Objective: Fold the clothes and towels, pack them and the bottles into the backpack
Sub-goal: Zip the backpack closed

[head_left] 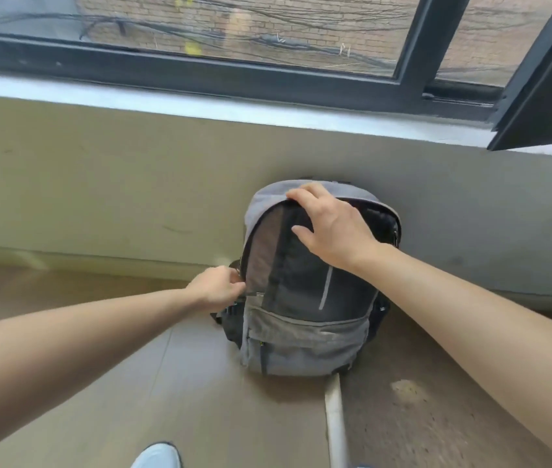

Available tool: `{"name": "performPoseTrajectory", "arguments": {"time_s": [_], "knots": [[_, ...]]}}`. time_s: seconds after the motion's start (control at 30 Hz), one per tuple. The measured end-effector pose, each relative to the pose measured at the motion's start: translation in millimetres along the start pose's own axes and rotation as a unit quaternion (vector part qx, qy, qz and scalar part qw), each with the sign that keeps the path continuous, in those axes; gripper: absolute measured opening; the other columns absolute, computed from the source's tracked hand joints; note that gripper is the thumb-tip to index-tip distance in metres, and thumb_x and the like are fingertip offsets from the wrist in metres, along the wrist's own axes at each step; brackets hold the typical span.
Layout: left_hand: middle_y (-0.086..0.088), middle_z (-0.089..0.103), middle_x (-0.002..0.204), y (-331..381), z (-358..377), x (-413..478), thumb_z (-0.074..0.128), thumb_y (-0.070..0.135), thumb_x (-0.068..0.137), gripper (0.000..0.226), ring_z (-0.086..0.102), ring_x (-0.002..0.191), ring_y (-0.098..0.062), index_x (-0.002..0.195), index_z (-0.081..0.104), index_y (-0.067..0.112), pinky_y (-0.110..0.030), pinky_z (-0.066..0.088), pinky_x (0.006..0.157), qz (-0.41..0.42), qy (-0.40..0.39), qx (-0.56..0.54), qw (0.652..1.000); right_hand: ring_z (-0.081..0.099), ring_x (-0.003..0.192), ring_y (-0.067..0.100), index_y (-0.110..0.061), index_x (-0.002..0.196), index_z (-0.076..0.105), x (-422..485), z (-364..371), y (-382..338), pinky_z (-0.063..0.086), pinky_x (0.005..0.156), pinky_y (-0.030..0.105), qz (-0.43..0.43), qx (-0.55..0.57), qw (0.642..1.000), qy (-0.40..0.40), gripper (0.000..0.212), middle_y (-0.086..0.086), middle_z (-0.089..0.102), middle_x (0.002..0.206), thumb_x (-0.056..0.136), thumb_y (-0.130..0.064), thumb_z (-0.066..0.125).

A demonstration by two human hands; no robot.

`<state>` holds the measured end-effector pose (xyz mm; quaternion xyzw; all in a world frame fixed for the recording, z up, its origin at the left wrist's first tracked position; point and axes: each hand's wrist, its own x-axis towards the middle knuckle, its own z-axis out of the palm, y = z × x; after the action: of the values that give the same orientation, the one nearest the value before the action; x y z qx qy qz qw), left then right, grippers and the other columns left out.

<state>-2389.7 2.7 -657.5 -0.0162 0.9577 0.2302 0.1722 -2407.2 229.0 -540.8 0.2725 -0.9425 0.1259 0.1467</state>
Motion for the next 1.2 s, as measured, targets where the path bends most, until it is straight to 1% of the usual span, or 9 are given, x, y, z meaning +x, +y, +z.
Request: {"name": "performPoseTrajectory", "arguments": {"time_s": [0.13, 0.23, 0.33, 0.43, 0.6, 0.73, 0.9, 1.07, 1.2], "knots": [[-0.006, 0.076, 0.087, 0, 30, 1, 0.047, 0.052, 0.102, 0.048, 0.063, 0.073, -0.023, 0.091, 0.068, 0.01, -0.028, 0.047, 0.062, -0.062, -0.078, -0.194, 0.976, 0.063, 0.106, 0.033, -0.017, 0.143, 0.05, 8, 6, 2, 0.053, 0.089, 0.049, 0.036, -0.014, 0.999, -0.017, 0.053, 0.002, 0.049, 0.134, 0.095, -0.028, 0.068], [-0.001, 0.061, 0.067, 5, 34, -3, 0.047, 0.038, 0.106, 0.043, 0.05, 0.057, -0.019, 0.082, 0.069, 0.009, -0.022, 0.034, 0.048, -0.089, -0.074, -0.251, 0.961, 0.062, 0.106, 0.034, -0.018, 0.138, 0.053, 9, 8, 1, 0.053, 0.091, 0.051, 0.041, -0.005, 0.999, -0.017, 0.048, 0.003, 0.049, 0.128, 0.094, -0.028, 0.069], [-0.001, 0.042, 0.061, 7, 34, -9, 0.053, 0.027, 0.107, 0.036, 0.036, 0.051, -0.015, 0.093, 0.075, 0.002, -0.022, 0.028, 0.044, -0.106, -0.111, -0.302, 0.941, 0.062, 0.107, 0.033, -0.019, 0.136, 0.055, 8, 9, 1, 0.053, 0.092, 0.052, 0.046, 0.013, 0.999, -0.022, 0.046, 0.002, 0.05, 0.126, 0.093, -0.027, 0.07], [0.0, 0.048, 0.06, 7, 30, -14, 0.063, 0.027, 0.103, 0.029, 0.041, 0.054, -0.012, 0.088, 0.077, 0.005, -0.022, 0.034, 0.048, -0.112, -0.136, -0.343, 0.923, 0.062, 0.106, 0.031, -0.02, 0.134, 0.057, 6, 6, 1, 0.053, 0.092, 0.052, 0.047, 0.026, 0.998, -0.023, 0.046, 0.0, 0.052, 0.124, 0.092, -0.034, 0.07], [0.003, 0.056, 0.06, 17, 15, -21, 0.069, 0.023, 0.099, 0.029, 0.049, 0.055, -0.008, 0.073, 0.067, 0.012, -0.014, 0.036, 0.043, -0.03, -0.077, -0.337, 0.938, 0.062, 0.096, 0.028, -0.02, 0.115, 0.061, 5, 3, -4, 0.054, 0.082, 0.044, 0.112, 0.004, 0.993, 0.021, 0.048, 0.0, 0.055, 0.112, 0.087, -0.058, 0.068], [0.0, 0.059, 0.07, 29, 9, -23, 0.068, 0.028, 0.1, 0.024, 0.05, 0.066, -0.016, 0.083, 0.068, 0.01, -0.022, 0.041, 0.059, 0.018, -0.012, -0.349, 0.937, 0.059, 0.084, 0.03, -0.017, 0.103, 0.053, 6, 8, -13, 0.05, 0.073, 0.04, 0.146, -0.015, 0.988, 0.038, 0.042, 0.003, 0.049, 0.105, 0.083, -0.05, 0.069], [0.004, 0.063, 0.073, 50, -23, -22, 0.066, 0.025, 0.101, 0.022, 0.053, 0.064, -0.007, 0.086, 0.071, 0.01, -0.011, 0.039, 0.051, 0.059, 0.061, -0.414, 0.906, 0.058, 0.089, 0.029, -0.015, 0.108, 0.052, 3, 11, -10, 0.05, 0.077, 0.039, 0.119, 0.055, 0.991, 0.014, 0.036, 0.002, 0.046, 0.109, 0.084, -0.033, 0.071], [0.005, 0.057, 0.065, 72, -41, -27, 0.065, 0.024, 0.101, 0.026, 0.047, 0.057, -0.006, 0.078, 0.07, 0.013, -0.012, 0.037, 0.049, 0.086, 0.095, -0.453, 0.882, 0.053, 0.085, 0.014, -0.015, 0.116, 0.058, -2, 8, 5, 0.049, 0.081, 0.03, 0.082, 0.111, 0.99, 0.015, 0.042, -0.004, 0.049, 0.11, 0.087, -0.041, 0.075], [0.005, 0.06, 0.061, 93, -66, -29, 0.066, 0.02, 0.1, 0.03, 0.048, 0.049, -0.001, 0.071, 0.07, 0.013, -0.01, 0.038, 0.05, 0.12, 0.137, -0.472, 0.863, 0.056, 0.088, 0.012, -0.016, 0.126, 0.059, -4, 7, 13, 0.052, 0.083, 0.029, 0.067, 0.143, 0.988, 0.006, 0.047, -0.007, 0.051, 0.112, 0.089, -0.042, 0.074]]}}
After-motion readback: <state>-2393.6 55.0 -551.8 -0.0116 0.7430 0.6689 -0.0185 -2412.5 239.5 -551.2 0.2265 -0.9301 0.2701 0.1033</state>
